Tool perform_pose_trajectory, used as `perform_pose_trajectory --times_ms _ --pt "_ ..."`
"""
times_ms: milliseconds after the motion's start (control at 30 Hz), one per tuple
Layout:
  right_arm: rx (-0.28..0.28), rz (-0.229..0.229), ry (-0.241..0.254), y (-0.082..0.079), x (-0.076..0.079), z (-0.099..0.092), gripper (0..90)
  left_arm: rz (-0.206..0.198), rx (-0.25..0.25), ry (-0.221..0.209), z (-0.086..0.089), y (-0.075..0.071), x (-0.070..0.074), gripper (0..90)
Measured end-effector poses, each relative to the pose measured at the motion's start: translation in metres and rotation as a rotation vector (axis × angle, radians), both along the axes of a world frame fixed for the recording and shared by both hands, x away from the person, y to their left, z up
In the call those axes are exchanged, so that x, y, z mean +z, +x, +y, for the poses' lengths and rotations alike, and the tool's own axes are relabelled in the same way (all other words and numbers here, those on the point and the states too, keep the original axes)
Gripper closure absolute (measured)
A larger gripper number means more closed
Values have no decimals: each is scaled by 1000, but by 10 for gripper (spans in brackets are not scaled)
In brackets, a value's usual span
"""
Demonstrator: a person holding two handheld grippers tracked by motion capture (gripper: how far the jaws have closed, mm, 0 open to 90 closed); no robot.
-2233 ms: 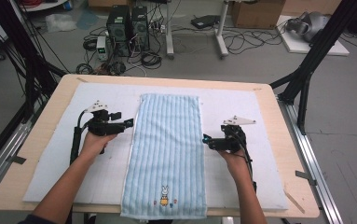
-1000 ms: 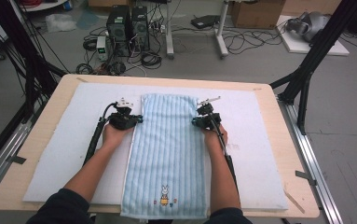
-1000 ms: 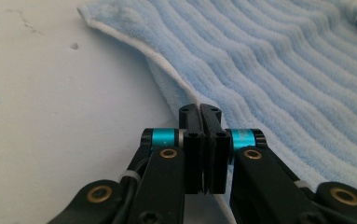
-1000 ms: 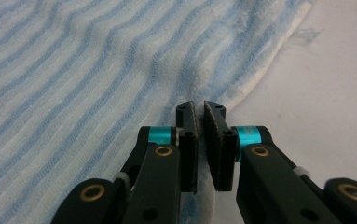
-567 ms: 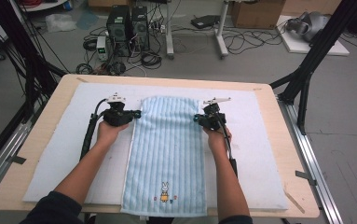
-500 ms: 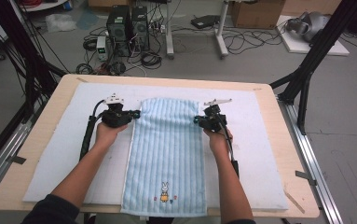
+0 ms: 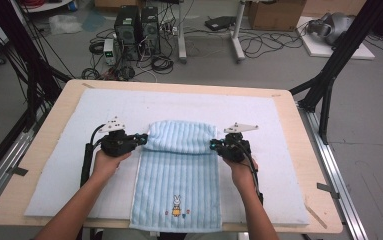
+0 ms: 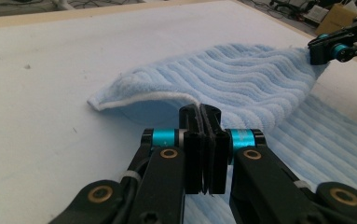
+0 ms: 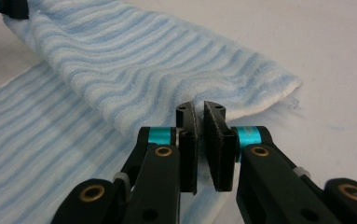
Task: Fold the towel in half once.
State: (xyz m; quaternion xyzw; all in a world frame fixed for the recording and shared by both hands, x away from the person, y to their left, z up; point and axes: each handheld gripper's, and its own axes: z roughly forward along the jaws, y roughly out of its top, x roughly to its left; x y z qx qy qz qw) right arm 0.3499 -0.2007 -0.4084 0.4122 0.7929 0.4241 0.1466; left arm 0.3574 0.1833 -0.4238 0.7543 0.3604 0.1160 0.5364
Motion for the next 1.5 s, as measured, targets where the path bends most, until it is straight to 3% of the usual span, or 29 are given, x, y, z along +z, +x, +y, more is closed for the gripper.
perform_pose_trajectory --times_ms 267,400,500,533,567,633,767,967,1200,1300,1500 --pt "15 20 6 -34 -4 -4 841 33 -30 -11 5 -26 -8 876" --pt "19 43 5 -45 -8 -3 840 63 -45 12 5 -33 -14 874" --pt "24 53 -24 -48 -12 -1 830 87 -41 18 5 -33 -17 863" --pt "22 55 -23 -47 -13 -1 813 99 -24 5 5 -32 -18 821" --pt "11 60 -22 -47 -14 -1 761 115 -3 -11 7 -29 -18 713" --pt "-11 58 8 -43 -14 -4 651 108 40 -35 10 -23 -15 540" --pt "-66 33 39 -29 -7 -8 526 79 83 -48 15 -6 -6 422" --pt "-124 61 0 4 -5 -10 481 87 105 -65 12 25 4 399" --pt "-155 117 -43 32 -11 -5 485 116 101 -37 -3 45 1 402" --pt "-156 135 -57 41 -13 -1 485 138 98 -16 -10 50 -4 404" --pt "-156 154 -81 51 -18 5 472 142 113 59 -19 55 -14 408"
